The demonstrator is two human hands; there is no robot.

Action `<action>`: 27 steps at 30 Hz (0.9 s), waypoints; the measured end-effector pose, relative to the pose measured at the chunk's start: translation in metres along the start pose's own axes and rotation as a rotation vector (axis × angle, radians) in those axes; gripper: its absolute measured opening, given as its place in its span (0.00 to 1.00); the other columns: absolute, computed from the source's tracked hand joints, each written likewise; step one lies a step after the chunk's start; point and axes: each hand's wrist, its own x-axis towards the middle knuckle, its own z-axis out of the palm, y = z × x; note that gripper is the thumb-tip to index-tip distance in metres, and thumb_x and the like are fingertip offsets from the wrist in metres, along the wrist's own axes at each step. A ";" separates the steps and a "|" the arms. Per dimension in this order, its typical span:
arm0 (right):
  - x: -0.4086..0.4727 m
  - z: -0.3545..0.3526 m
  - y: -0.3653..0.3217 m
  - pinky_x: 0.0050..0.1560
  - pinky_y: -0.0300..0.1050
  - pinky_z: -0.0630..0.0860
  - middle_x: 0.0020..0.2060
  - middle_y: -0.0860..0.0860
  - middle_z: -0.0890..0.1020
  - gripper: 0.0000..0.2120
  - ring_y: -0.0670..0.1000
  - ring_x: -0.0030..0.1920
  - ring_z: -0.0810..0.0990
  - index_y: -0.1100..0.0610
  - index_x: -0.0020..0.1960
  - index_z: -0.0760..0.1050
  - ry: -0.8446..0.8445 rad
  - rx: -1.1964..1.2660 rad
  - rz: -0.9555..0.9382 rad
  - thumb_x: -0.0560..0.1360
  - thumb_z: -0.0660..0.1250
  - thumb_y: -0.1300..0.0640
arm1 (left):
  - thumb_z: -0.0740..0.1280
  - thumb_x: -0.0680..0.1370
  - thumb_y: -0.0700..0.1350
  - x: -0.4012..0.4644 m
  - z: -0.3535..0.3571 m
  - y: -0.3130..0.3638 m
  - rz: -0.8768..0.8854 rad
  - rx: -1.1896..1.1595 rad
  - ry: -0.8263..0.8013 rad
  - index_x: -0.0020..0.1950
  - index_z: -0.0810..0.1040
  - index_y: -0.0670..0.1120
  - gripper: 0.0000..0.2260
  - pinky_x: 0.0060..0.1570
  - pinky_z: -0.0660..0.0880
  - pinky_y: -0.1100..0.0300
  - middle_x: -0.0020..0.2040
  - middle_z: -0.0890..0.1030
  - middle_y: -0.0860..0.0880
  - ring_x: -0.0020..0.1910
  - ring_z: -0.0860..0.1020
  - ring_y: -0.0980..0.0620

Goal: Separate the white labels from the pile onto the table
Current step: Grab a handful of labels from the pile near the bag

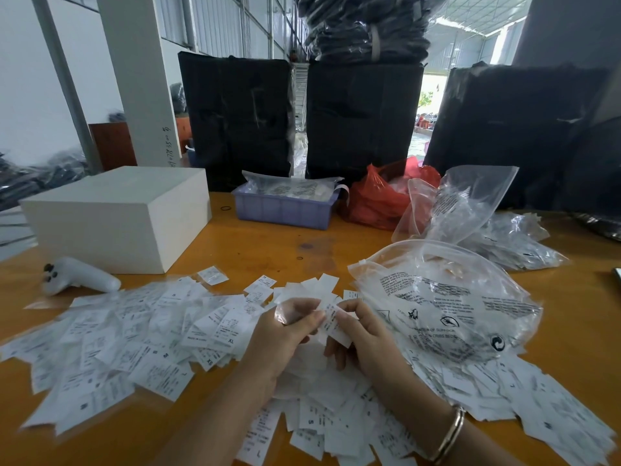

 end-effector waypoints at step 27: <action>0.000 -0.004 -0.008 0.30 0.37 0.71 0.29 0.51 0.79 0.07 0.44 0.28 0.74 0.60 0.39 0.75 0.116 0.041 0.016 0.75 0.67 0.62 | 0.70 0.75 0.47 -0.002 -0.007 0.006 0.025 -0.004 -0.048 0.45 0.83 0.56 0.05 0.45 0.77 0.60 0.39 0.83 0.50 0.43 0.80 0.51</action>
